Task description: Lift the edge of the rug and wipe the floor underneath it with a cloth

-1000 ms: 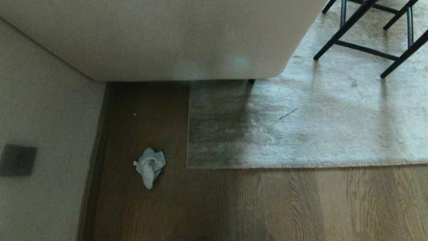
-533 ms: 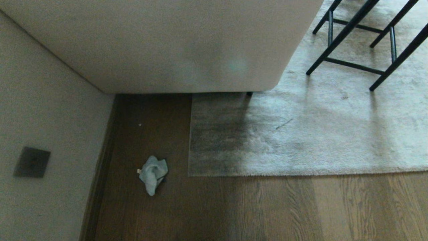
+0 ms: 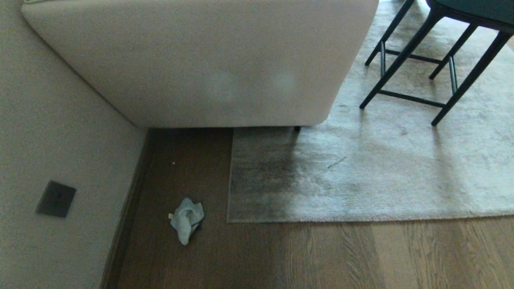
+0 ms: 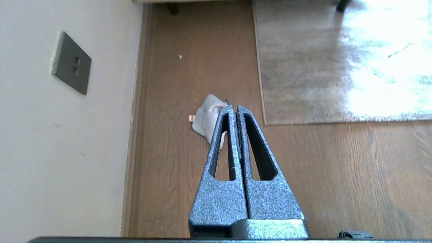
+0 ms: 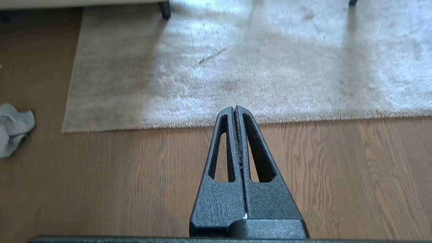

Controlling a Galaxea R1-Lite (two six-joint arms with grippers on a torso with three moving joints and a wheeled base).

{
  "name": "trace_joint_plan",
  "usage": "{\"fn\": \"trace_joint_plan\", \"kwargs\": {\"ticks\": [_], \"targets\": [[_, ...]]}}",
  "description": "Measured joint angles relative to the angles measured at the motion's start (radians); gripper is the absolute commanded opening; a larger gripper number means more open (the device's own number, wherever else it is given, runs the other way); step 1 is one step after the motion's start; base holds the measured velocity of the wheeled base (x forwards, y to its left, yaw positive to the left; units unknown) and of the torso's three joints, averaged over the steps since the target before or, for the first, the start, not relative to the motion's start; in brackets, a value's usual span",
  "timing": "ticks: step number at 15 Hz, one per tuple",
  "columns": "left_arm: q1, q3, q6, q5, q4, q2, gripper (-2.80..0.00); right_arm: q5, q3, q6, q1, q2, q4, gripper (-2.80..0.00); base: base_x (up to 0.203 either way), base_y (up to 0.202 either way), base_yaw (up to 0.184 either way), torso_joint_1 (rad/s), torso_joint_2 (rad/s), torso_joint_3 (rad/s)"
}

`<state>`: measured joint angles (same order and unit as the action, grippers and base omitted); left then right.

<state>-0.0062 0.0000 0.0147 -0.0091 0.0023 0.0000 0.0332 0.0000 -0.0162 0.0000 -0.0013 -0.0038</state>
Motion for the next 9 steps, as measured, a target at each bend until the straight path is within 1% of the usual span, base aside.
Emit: {"fn": "trace_joint_plan", "kwargs": {"ticks": [9], "targets": [[0.000,0.000,-0.001,0.000,0.000,0.000,-2.80,0.000,0.000,0.000,0.000,0.000,0.000,-2.80,0.000,0.000,0.000,0.002,0.00,0.203]]}}
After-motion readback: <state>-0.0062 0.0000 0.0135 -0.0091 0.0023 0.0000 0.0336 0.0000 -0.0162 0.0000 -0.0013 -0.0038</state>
